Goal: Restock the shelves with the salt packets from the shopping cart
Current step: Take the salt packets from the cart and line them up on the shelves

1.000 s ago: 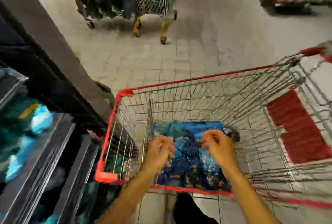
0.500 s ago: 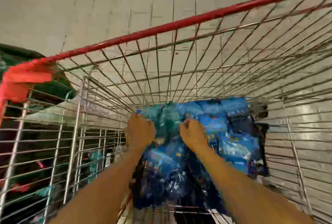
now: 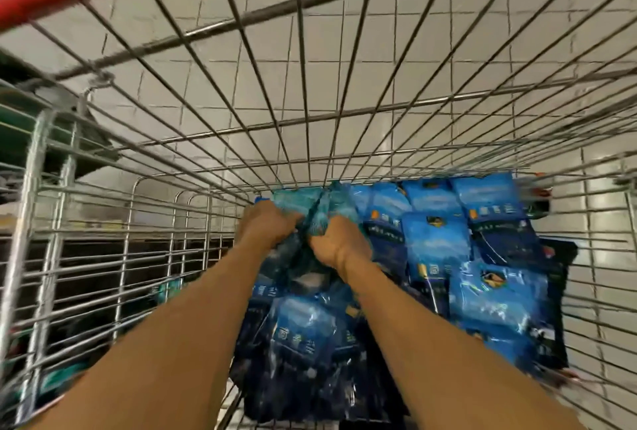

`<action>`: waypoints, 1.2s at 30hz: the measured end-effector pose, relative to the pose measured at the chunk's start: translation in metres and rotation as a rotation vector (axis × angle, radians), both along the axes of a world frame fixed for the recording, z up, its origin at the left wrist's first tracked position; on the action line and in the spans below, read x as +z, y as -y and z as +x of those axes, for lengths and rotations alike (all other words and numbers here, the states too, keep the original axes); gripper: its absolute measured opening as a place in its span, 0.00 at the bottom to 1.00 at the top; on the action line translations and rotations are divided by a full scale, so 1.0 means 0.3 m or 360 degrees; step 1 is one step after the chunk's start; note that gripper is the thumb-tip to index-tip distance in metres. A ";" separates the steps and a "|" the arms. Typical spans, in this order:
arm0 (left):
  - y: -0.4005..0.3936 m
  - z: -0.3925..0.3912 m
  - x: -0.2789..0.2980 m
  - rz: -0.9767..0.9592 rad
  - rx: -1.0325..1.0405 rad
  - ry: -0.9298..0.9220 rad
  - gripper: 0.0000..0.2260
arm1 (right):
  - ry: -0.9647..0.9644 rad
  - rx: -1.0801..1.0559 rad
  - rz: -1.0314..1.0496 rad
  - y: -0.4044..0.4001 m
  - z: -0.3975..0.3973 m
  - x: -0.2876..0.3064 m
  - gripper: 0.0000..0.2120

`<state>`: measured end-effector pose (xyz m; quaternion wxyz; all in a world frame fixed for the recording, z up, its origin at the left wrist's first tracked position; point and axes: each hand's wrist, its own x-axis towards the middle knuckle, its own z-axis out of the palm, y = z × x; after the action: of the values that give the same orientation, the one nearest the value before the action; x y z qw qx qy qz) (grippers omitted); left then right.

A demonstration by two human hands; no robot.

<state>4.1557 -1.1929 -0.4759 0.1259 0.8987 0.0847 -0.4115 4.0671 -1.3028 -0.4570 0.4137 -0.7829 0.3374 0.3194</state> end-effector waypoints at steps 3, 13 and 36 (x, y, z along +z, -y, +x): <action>0.002 -0.022 0.042 -0.0314 0.0412 -0.0057 0.14 | -0.0039 -0.0041 0.0106 0.026 -0.042 0.037 0.12; -0.038 -0.272 0.428 -0.0871 0.0965 -0.0189 0.09 | 0.0049 -0.0727 0.0651 0.152 -0.321 0.382 0.14; -0.944 -1.223 1.960 -0.2188 0.2095 0.0667 0.23 | 0.0909 -0.0194 0.1443 -0.601 -0.792 1.759 0.22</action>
<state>3.7888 -0.9095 0.1119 0.8402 0.4572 0.2873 -0.0502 3.8296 -1.1224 0.0707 0.8033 -0.5604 0.0846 0.1829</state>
